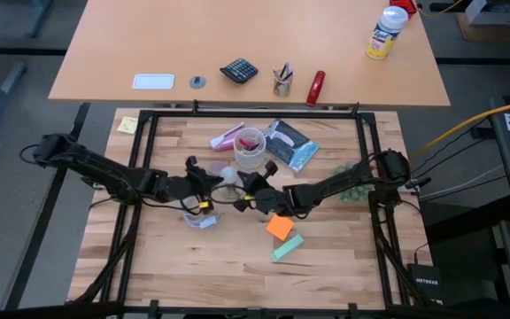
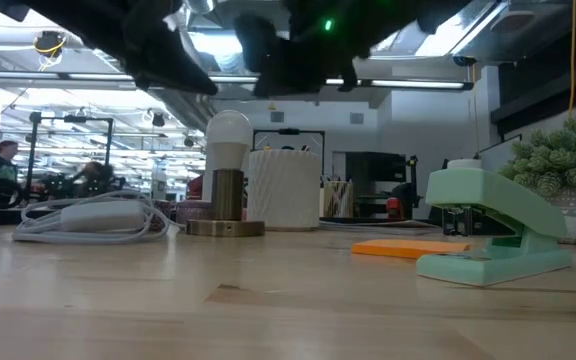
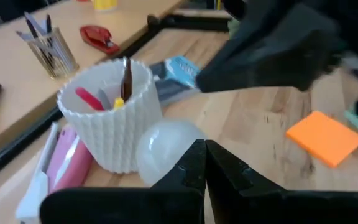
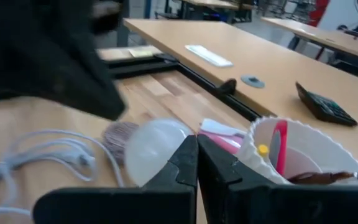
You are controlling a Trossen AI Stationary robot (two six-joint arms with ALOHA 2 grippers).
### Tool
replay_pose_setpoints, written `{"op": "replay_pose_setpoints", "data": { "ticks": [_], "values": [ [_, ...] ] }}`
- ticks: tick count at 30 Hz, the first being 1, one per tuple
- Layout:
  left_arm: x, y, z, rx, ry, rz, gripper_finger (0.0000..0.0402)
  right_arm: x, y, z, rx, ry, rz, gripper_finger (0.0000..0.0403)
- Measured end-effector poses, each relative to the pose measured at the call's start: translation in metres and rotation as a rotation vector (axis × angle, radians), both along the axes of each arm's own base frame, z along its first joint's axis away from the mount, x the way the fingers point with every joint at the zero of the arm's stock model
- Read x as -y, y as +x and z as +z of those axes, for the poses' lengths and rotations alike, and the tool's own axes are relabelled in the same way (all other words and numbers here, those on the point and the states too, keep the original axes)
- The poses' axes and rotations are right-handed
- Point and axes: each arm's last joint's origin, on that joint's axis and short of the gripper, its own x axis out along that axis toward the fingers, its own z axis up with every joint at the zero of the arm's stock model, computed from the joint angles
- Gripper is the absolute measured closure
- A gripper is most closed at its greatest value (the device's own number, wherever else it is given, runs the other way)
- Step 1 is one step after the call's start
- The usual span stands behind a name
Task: Screw lightbulb
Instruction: Remove the lightbulb from the lamp
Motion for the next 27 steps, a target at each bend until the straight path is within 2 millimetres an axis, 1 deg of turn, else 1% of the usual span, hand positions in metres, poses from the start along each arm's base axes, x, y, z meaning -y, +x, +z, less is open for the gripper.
{"op": "replay_pose_setpoints", "data": {
  "ticks": [2,4,7,11,13,15,19,21,24,27],
  "values": [
    [-0.001,-0.003,0.005,0.017,0.015,0.005,0.04,-0.007,-0.003,0.007,0.016,0.002,0.016,0.0396],
    [-0.003,-0.005,0.009,0.033,0.036,0.034,0.04,-0.014,-0.004,0.009,0.033,0.006,0.035,0.0396],
    [-0.006,-0.009,0.014,0.038,0.092,0.08,0.04,-0.024,-0.005,0.009,0.039,0.023,0.085,0.0396],
    [-0.015,-0.009,0.017,0.023,0.14,0.116,0.04,-0.03,-0.005,0.008,0.057,0.094,0.167,0.0396],
    [-0.02,-0.008,0.015,0.006,0.154,0.137,0.04,-0.029,-0.004,0.007,0.06,0.111,0.176,0.0396],
    [-0.025,-0.006,0.012,-0.007,0.144,0.148,0.04,-0.028,-0.003,0.002,0.056,0.115,0.166,0.0396],
    [-0.031,0.002,0.001,-0.049,0.087,0.104,0.04,-0.02,0.003,-0.018,0.002,0.106,0.134,0.0396],
    [-0.033,0.006,-0.005,-0.079,0.08,0.097,0.04,-0.016,0.005,-0.024,-0.006,0.108,0.12,0.0396],
    [-0.033,0.01,-0.013,-0.109,0.077,0.103,0.04,-0.01,0.007,-0.029,-0.018,0.107,0.105,0.0396],
    [-0.032,0.011,-0.017,-0.127,0.079,0.1,0.04,-0.002,0.009,-0.03,-0.023,0.106,0.085,0.0396]
  ]
}}
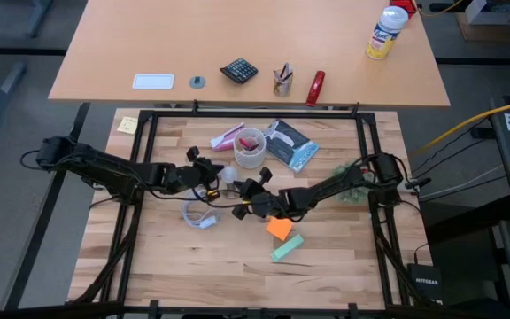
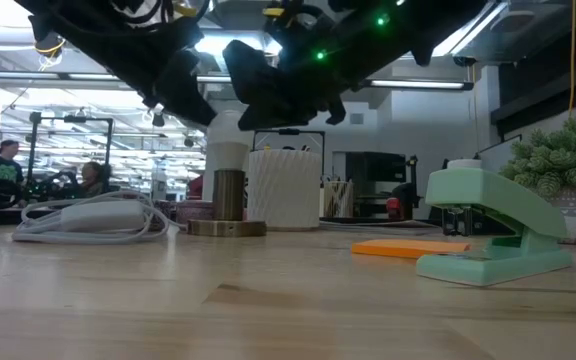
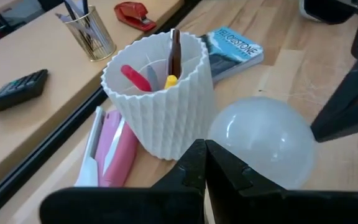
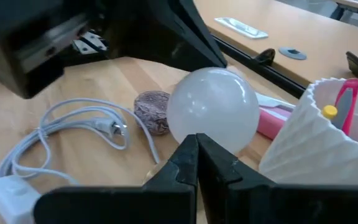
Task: Screw lightbulb
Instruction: Remove the lightbulb from the lamp
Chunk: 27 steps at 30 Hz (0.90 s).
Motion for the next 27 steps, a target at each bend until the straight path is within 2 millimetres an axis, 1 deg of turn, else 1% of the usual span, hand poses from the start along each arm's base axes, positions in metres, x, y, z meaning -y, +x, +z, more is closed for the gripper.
{"op": "replay_pose_setpoints", "data": {
  "ticks": [7,12,16,20,22,27],
  "values": [
    [0.006,-0.002,-0.002,-0.007,-0.009,0.011,0.04,0.016,0.002,-0.001,-0.011,-0.001,-0.037,0.0396],
    [0.009,-0.004,-0.005,-0.017,-0.052,0.015,0.04,0.019,0.001,-0.001,-0.016,-0.022,-0.082,0.0396],
    [0.016,-0.004,-0.005,-0.017,-0.087,-0.041,0.04,0.023,0.0,-0.002,-0.027,-0.041,-0.123,0.0396],
    [0.024,-0.006,-0.01,-0.048,-0.097,-0.088,0.04,0.028,0.0,-0.004,-0.042,-0.023,-0.123,0.0396],
    [0.027,-0.005,-0.006,-0.016,-0.102,-0.088,0.04,0.028,0.0,-0.005,-0.044,-0.013,-0.11,0.0396],
    [0.031,-0.006,-0.005,-0.006,-0.099,-0.095,0.04,0.028,0.0,-0.004,-0.046,-0.023,-0.118,0.0396]
  ]
}}
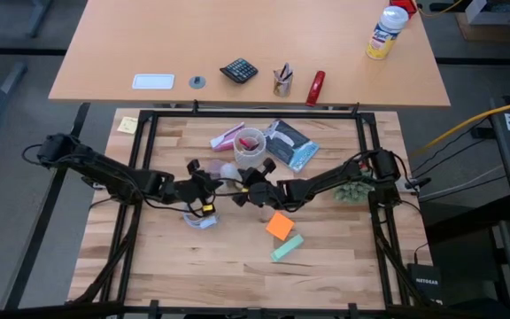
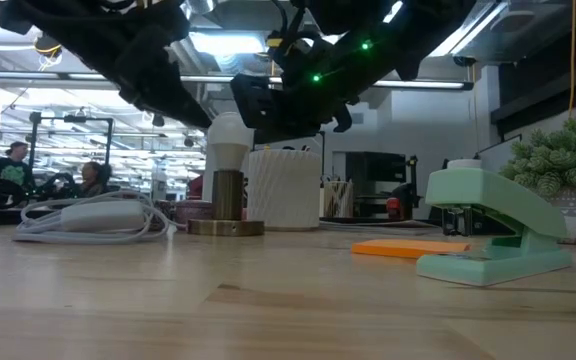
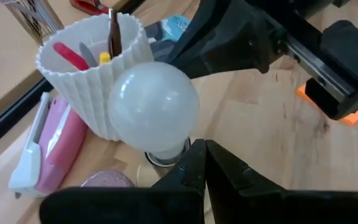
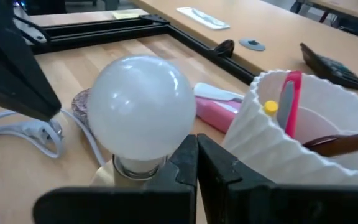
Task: Screw lightbulb
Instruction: Remove the lightbulb from the lamp
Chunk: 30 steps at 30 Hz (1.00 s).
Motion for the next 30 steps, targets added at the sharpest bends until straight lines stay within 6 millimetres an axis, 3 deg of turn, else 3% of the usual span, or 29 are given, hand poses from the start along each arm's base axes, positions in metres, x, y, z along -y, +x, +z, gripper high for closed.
{"op": "replay_pose_setpoints", "data": {
  "ticks": [19,30],
  "values": [
    [-0.004,-0.014,0.029,0.122,0.028,0.004,0.04,-0.004,-0.002,0.009,0.005,-0.017,0.018,0.0396],
    [-0.008,-0.014,0.03,0.129,0.041,0.041,0.04,-0.023,-0.004,0.009,-0.02,-0.048,0.081,0.0396]
  ]
}}
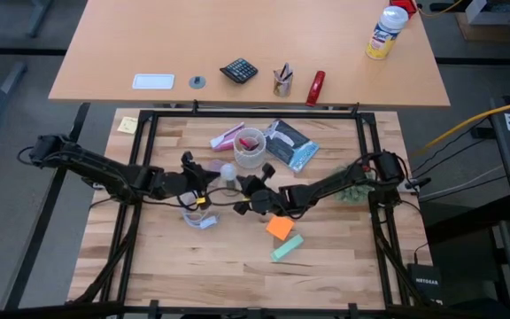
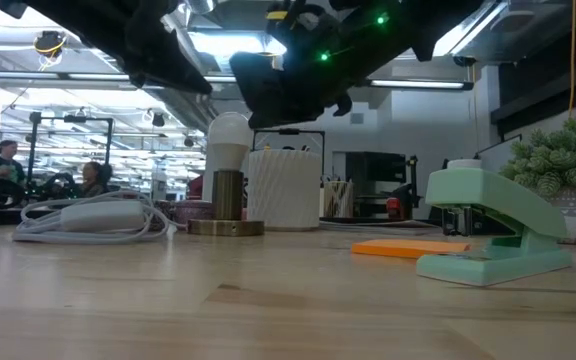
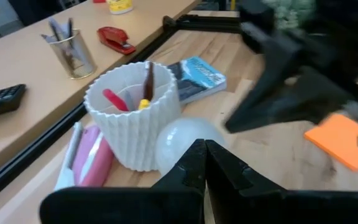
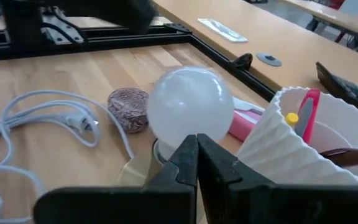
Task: Screw lightbulb
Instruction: Remove the lightbulb from the lamp
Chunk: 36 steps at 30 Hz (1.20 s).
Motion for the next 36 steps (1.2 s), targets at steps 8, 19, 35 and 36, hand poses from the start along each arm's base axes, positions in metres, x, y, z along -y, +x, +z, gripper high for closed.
{"op": "replay_pose_setpoints", "data": {
  "ticks": [8,19,35,36],
  "values": [
    [-0.012,0.001,0.0,0.003,0.015,0.08,0.04,-0.012,-0.002,0.001,0.0,-0.01,0.024,0.0396],
    [-0.032,0.002,0.0,-0.015,0.035,0.158,0.04,-0.028,-0.003,0.0,-0.008,0.047,0.166,0.0396],
    [-0.037,0.018,-0.03,-0.113,-0.066,0.141,0.04,0.017,0.005,-0.001,-0.018,0.087,0.129,0.0396],
    [-0.036,0.019,-0.03,-0.113,-0.069,0.138,0.04,0.018,0.005,-0.002,-0.024,0.088,0.126,0.0396]
  ]
}}
